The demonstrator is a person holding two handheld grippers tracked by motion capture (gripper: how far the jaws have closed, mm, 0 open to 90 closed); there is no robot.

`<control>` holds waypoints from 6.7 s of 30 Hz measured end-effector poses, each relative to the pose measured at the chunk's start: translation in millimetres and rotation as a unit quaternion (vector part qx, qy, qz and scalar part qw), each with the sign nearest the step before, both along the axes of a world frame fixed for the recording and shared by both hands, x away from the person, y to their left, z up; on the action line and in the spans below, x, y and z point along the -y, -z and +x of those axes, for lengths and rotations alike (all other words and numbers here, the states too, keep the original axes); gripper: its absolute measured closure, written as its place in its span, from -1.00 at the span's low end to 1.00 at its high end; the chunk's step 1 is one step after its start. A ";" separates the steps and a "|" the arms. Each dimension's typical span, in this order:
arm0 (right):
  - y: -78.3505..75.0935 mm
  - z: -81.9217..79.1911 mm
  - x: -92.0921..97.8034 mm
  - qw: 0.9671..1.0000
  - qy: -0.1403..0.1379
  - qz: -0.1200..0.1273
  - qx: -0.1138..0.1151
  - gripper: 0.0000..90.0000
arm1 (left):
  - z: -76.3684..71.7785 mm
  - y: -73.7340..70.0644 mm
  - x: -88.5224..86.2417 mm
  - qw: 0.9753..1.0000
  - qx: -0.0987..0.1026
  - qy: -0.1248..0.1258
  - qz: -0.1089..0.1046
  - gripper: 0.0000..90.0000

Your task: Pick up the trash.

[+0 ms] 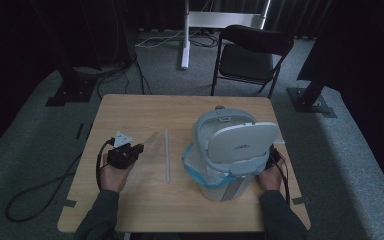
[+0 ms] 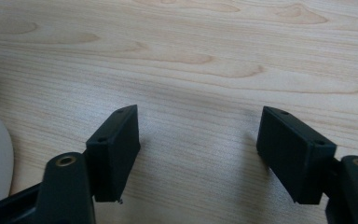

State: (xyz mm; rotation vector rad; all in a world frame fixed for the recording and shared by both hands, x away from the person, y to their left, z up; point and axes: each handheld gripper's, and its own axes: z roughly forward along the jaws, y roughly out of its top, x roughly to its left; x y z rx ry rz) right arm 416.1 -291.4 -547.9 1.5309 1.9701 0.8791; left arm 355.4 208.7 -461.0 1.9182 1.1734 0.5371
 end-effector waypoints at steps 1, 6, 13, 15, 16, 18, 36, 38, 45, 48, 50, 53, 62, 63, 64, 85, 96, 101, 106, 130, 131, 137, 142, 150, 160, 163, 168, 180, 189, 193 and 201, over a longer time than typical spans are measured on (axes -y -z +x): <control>0.1 0.1 0.1 1.000 0.000 -0.001 0.000 -0.40 | 0.4 -1.2 0.3 1.000 0.001 0.001 0.000 0.91; 0.4 1.6 -0.3 1.000 -0.005 0.000 -0.006 -0.56 | 2.0 -7.4 0.3 1.000 0.006 0.004 -0.003 0.91; 0.9 3.9 -0.5 1.000 -0.015 -0.003 -0.013 -0.71 | 3.6 -15.3 -0.4 1.000 0.014 0.005 -0.005 0.90; 0.9 4.1 -0.1 1.000 -0.018 -0.004 -0.012 -0.71 | 4.0 -17.4 -0.2 1.000 0.017 0.006 -0.007 0.91; 0.9 4.1 0.0 1.000 -0.018 -0.004 -0.013 -0.71 | 4.2 -18.0 0.0 1.000 0.018 0.007 -0.007 0.90; 0.9 4.2 0.1 1.000 -0.019 -0.004 -0.012 -0.71 | 4.7 -19.2 0.6 1.000 0.020 0.008 -0.008 0.90; 0.9 2.6 -0.6 1.000 -0.011 -0.005 -0.012 -0.71 | 7.3 -38.4 5.3 0.999 0.042 0.024 -0.017 0.90; 0.9 2.5 -0.7 1.000 -0.010 -0.005 -0.012 -0.71 | 8.2 -41.8 6.6 0.998 0.046 0.027 -0.016 0.90; 0.9 2.0 -0.9 1.000 -0.010 -0.005 -0.012 -0.71 | 13.4 -52.7 12.9 0.997 0.057 0.038 -0.019 0.90; 0.9 2.0 -0.9 1.000 -0.010 -0.005 -0.012 -0.71 | 14.3 -55.1 14.6 0.997 0.060 0.040 -0.020 0.90; 0.9 2.0 -0.9 1.000 -0.010 -0.005 -0.012 -0.71 | 16.3 -59.5 16.2 0.997 0.063 0.045 -0.021 0.90; 0.9 2.0 -0.9 1.000 -0.010 -0.005 -0.012 -0.71 | 17.9 -63.2 17.4 0.996 0.066 0.049 -0.023 0.90; 0.9 2.0 -0.9 1.000 -0.010 -0.005 -0.012 -0.71 | 20.9 -70.6 22.7 0.995 0.075 0.054 -0.020 0.90; 0.9 2.0 -0.9 1.000 -0.010 -0.005 -0.012 -0.71 | 21.2 -71.2 23.3 0.995 0.076 0.055 -0.020 0.90; 0.9 2.0 -0.9 1.000 -0.010 -0.005 -0.012 -0.71 | 21.4 -71.9 23.8 0.995 0.076 0.056 -0.020 0.90; 1.0 2.0 -0.8 1.000 -0.012 -0.005 -0.011 -0.70 | 21.3 -90.3 36.4 0.992 0.095 0.075 -0.020 0.90; 0.9 1.9 -1.0 1.000 -0.012 -0.005 -0.012 -0.70 | 23.4 -97.7 41.5 0.990 0.098 0.090 -0.035 0.90; 0.9 1.9 -1.0 1.000 -0.012 -0.005 -0.012 -0.71 | 22.9 -103.6 44.5 0.989 0.104 0.095 -0.039 0.90; 0.9 1.9 -1.0 1.000 -0.012 -0.005 -0.012 -0.70 | 22.6 -107.7 48.0 0.988 0.108 0.102 -0.042 0.90; 0.9 1.9 -1.0 1.000 -0.012 -0.005 -0.012 -0.71 | 18.6 -123.3 66.7 0.983 0.123 0.129 -0.044 0.90; 0.9 1.9 -1.0 1.000 -0.012 -0.005 -0.012 -0.70 | 18.4 -123.9 67.6 0.983 0.124 0.129 -0.044 0.90; 0.9 1.9 -1.0 1.000 -0.012 -0.005 -0.012 -0.71 | 18.6 -127.7 70.5 0.982 0.127 0.135 -0.045 0.90; 0.9 1.9 -0.9 1.000 -0.013 -0.005 -0.012 -0.71 | 18.1 -131.0 73.3 0.981 0.129 0.140 -0.041 0.90; 0.9 1.9 -1.0 1.000 -0.012 -0.005 -0.012 -0.71 | 16.9 -136.8 77.0 0.979 0.135 0.146 -0.041 0.90; 0.9 1.9 -1.0 1.000 -0.012 -0.005 -0.012 -0.70 | 17.6 -138.4 80.3 0.978 0.134 0.153 -0.043 0.90; 0.9 1.9 -1.0 1.000 -0.012 -0.005 -0.012 -0.70 | 17.9 -139.1 82.3 0.978 0.133 0.156 -0.044 0.90; 0.9 1.9 -1.0 1.000 -0.012 -0.005 -0.012 -0.71 | 18.4 -141.2 86.0 0.977 0.134 0.163 -0.045 0.90; 0.9 1.9 -1.0 1.000 -0.013 -0.005 -0.012 -0.71 | 16.7 -148.7 97.2 0.972 0.137 0.183 -0.053 0.90; 0.9 1.9 -1.0 1.000 -0.013 -0.005 -0.012 -0.71 | 16.2 -156.2 110.4 0.968 0.142 0.201 -0.053 0.90; 0.9 1.9 -1.0 1.000 -0.013 -0.005 -0.012 -0.71 | 15.8 -158.0 115.9 0.966 0.143 0.208 -0.053 0.90; 0.9 1.9 -1.0 1.000 -0.013 -0.005 -0.012 -0.70 | 15.8 -159.3 122.3 0.964 0.144 0.215 -0.055 0.90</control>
